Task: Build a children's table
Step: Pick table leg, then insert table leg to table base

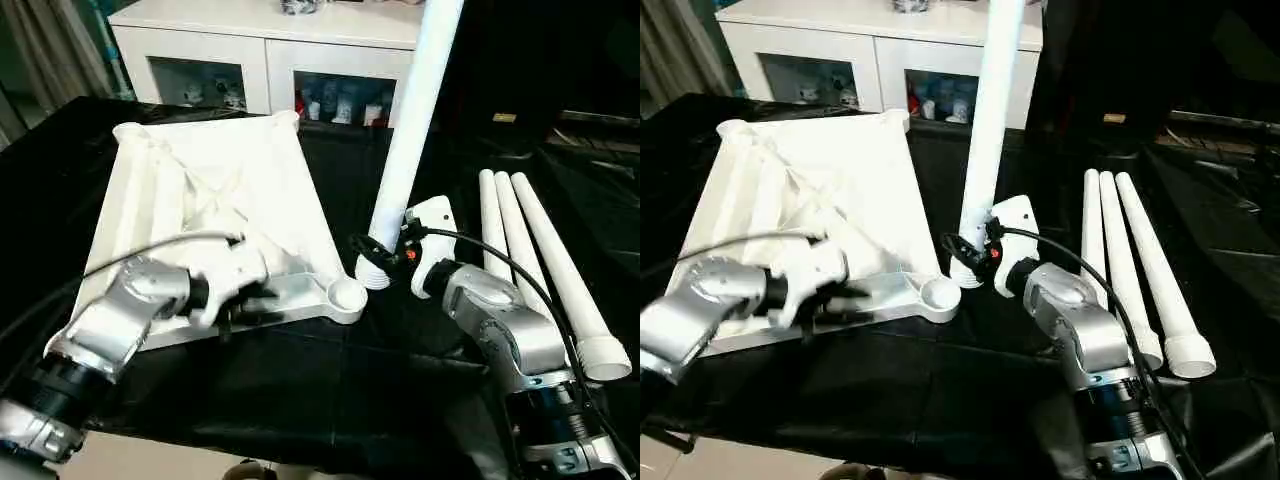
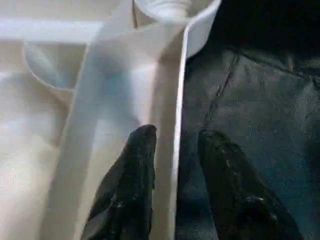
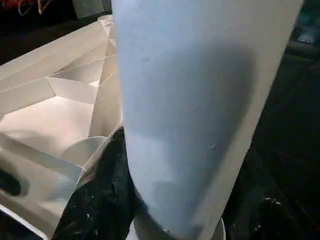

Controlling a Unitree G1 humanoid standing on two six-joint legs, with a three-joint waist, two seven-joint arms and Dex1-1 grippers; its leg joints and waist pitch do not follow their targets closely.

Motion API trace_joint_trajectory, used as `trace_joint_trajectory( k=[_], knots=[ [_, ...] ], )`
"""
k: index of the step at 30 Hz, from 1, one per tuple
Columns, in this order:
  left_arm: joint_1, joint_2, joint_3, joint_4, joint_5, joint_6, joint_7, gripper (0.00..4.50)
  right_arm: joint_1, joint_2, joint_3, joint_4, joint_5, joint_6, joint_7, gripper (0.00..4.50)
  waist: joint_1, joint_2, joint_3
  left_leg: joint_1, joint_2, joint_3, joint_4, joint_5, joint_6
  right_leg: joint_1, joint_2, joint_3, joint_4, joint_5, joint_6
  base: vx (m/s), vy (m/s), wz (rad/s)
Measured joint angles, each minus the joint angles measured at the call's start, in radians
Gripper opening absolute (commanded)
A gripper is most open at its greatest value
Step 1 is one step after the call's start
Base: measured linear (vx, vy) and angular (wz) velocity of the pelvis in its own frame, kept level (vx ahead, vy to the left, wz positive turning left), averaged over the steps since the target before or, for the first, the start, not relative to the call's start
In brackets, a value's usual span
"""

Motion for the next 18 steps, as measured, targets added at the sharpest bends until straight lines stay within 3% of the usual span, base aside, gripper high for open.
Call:
trace_joint_trajectory(
  k=[8,9,18],
  knots=[
    [0.005,0.002,-0.003,-0.001,0.019,0.019,0.016,0.85,0.000,-0.003,0.000,0.000,-0.002,0.002,0.004,1.87,0.001,0.000,0.000,0.000,0.000,0.000,0.000,0.000,0.000,0.000,0.000,0.000,0.000,0.000,0.000,0.000,0.000,0.00],
    [0.005,-0.001,-0.002,-0.001,0.024,0.018,0.022,0.59,0.000,-0.003,-0.002,0.000,0.002,0.004,0.010,1.87,0.001,0.000,0.000,0.000,0.000,0.000,0.000,0.000,0.000,0.000,0.000,0.000,0.000,0.000,0.000,0.000,0.000,0.00],
    [0.009,-0.041,-0.002,0.028,0.037,-0.061,0.030,0.01,0.000,-0.021,-0.045,-0.094,0.191,0.138,0.172,1.87,0.001,-0.003,-0.001,0.000,0.000,0.001,0.000,0.000,0.000,0.000,0.000,0.001,-0.001,0.000,0.000,0.000,0.000,0.00]
  ],
)
